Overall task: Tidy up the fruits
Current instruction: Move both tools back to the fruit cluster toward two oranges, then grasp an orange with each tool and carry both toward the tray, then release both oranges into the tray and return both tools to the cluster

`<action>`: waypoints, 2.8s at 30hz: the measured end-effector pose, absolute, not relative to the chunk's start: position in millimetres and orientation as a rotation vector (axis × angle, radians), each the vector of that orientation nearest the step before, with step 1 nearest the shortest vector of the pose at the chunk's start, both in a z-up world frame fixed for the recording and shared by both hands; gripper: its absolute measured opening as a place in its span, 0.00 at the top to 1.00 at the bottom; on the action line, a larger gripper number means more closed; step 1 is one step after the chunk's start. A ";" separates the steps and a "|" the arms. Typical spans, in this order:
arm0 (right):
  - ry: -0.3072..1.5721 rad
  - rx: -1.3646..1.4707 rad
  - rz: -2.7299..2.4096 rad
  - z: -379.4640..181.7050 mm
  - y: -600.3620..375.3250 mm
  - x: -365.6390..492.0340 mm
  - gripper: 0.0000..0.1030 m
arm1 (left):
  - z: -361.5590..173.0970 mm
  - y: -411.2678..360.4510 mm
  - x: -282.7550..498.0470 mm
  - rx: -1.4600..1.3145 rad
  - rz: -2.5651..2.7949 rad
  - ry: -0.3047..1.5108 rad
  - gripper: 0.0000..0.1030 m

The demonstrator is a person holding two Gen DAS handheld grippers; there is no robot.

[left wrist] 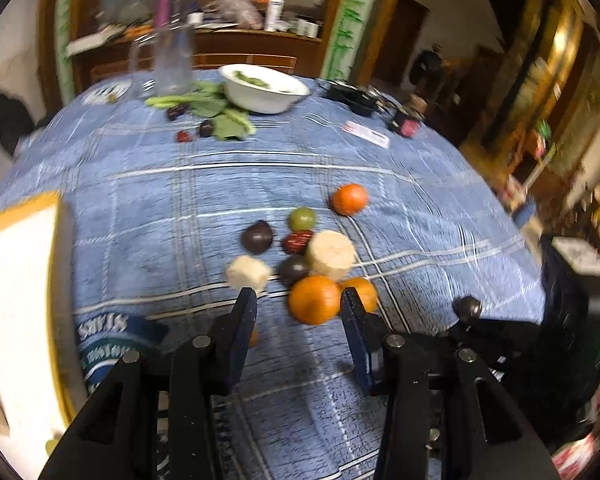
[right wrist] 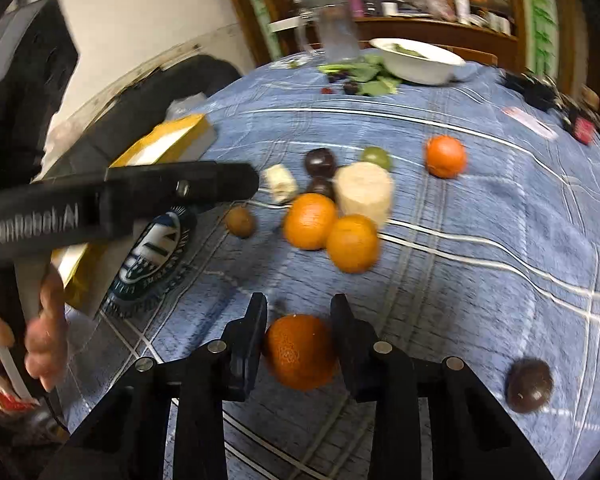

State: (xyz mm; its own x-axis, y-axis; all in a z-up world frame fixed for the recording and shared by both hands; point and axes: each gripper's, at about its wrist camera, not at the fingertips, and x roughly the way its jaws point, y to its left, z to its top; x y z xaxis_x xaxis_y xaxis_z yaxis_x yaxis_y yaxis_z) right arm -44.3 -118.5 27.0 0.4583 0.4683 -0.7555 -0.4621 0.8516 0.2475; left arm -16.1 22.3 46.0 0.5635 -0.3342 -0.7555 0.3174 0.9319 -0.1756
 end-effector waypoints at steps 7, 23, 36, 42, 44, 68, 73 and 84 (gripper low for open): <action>0.929 0.040 0.570 28.7 -132.8 -48.6 0.65 | 21.4 -6.0 1.3 0.064 -0.435 0.950 0.60; 0.974 0.087 0.599 26.3 -138.5 -48.4 0.64 | 13.5 14.5 7.9 -0.011 -0.449 0.992 0.59; 0.961 -0.060 0.494 28.9 -120.7 -72.5 0.63 | 23.3 14.1 -8.0 -0.010 -0.429 0.922 0.73; 0.948 -0.065 0.480 41.7 -115.1 -82.6 0.63 | 55.6 66.6 -35.9 -0.142 -0.360 0.835 0.73; 0.928 -0.065 0.495 51.6 -107.2 -86.1 0.63 | 68.5 93.7 -47.8 -0.189 -0.312 0.800 0.72; 0.901 -0.249 0.730 61.8 153.7 -48.8 0.62 | 25.3 298.6 -64.2 -0.399 0.083 0.830 0.70; 0.901 -0.269 0.697 54.9 161.9 -43.2 0.61 | 23.8 294.0 -61.0 -0.368 0.052 0.823 0.59; 0.809 -0.066 0.581 94.7 66.0 -56.3 0.42 | 27.5 296.4 -60.8 -0.431 0.018 0.800 0.48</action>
State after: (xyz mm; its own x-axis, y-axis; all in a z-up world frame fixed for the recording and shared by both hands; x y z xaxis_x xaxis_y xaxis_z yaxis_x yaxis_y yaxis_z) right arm -56.3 66.0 94.7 0.5439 0.4649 -0.6987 -0.5140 0.8426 0.1606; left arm -60.8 296.4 27.5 0.7015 -0.1451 -0.6978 -0.1768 0.9130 -0.3677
